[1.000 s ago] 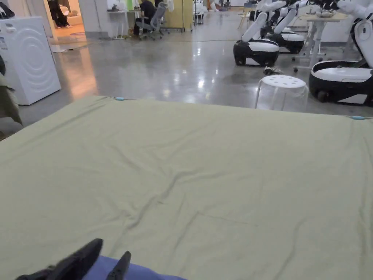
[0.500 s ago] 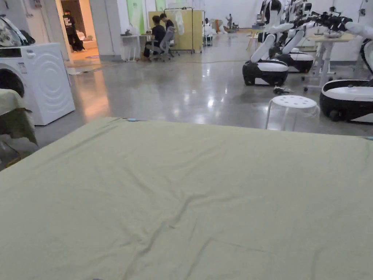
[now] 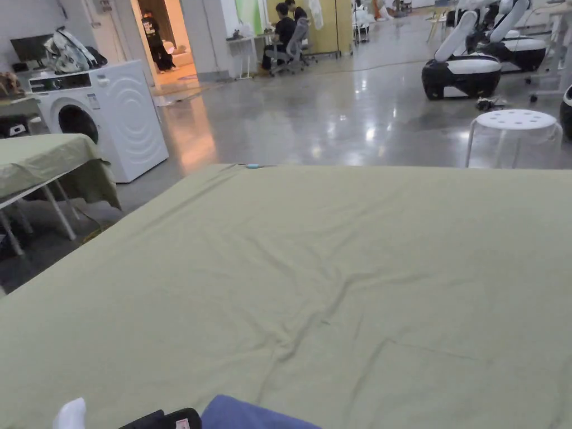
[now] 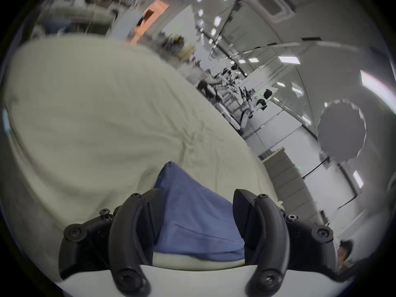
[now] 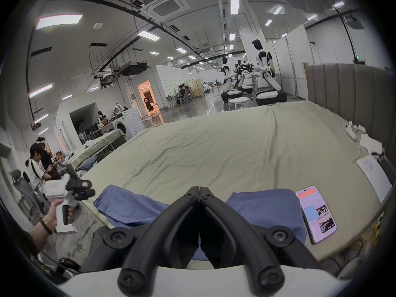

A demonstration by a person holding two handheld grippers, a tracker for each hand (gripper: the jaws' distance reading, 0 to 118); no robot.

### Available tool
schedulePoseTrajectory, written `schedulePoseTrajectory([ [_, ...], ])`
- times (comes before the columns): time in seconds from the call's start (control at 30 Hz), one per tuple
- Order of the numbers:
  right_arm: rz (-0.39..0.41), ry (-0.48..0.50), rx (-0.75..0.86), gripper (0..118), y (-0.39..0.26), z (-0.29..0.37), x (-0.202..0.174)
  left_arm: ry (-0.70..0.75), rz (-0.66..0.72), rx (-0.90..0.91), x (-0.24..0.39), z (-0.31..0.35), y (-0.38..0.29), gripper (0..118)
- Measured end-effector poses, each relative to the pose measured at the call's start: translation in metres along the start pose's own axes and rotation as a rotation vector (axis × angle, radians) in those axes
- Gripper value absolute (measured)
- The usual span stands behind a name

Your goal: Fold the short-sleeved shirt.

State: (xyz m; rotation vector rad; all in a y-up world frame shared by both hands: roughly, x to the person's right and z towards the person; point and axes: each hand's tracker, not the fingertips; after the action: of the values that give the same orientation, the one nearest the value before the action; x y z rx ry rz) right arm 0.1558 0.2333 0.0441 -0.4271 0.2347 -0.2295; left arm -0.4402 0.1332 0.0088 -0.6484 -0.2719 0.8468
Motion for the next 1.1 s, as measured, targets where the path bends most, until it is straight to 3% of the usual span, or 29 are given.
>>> schedulePoseTrajectory([
  [0.17,0.008,-0.044,-0.033,0,0.0,0.0,-0.004,0.069,0.082,-0.075,-0.041,-0.034,0.014,66],
  [0.47,-0.051,-0.032,-0.069,0,0.002,-0.019,-0.015,-0.209,0.269,-0.15,-0.054,-0.079,-0.001,61],
  [0.5,-0.049,-0.03,-0.068,0,0.003,-0.021,-0.018,-0.212,0.264,-0.158,-0.052,-0.082,-0.002,55],
  [0.57,-0.04,-0.021,-0.065,0,0.006,-0.024,-0.022,-0.205,0.301,-0.202,-0.048,-0.089,-0.007,12],
  [0.77,-0.045,-0.012,-0.068,0,0.007,-0.024,-0.02,-0.251,0.444,-0.026,-0.038,-0.066,-0.005,11],
  [0.8,-0.049,-0.01,-0.069,0,-0.02,0.032,0.012,-0.252,0.449,0.009,-0.035,-0.055,0.003,11],
  [0.87,-0.053,-0.008,-0.068,0,-0.021,0.031,0.016,-0.243,0.352,0.025,-0.022,-0.035,0.026,11],
  [0.93,-0.053,-0.006,-0.066,0,-0.024,0.032,0.019,-0.145,0.171,0.073,0.004,-0.011,0.048,11],
  [1.1,-0.058,-0.005,-0.069,0,-0.029,0.032,0.024,0.022,-0.115,0.085,0.082,0.015,0.065,11],
])
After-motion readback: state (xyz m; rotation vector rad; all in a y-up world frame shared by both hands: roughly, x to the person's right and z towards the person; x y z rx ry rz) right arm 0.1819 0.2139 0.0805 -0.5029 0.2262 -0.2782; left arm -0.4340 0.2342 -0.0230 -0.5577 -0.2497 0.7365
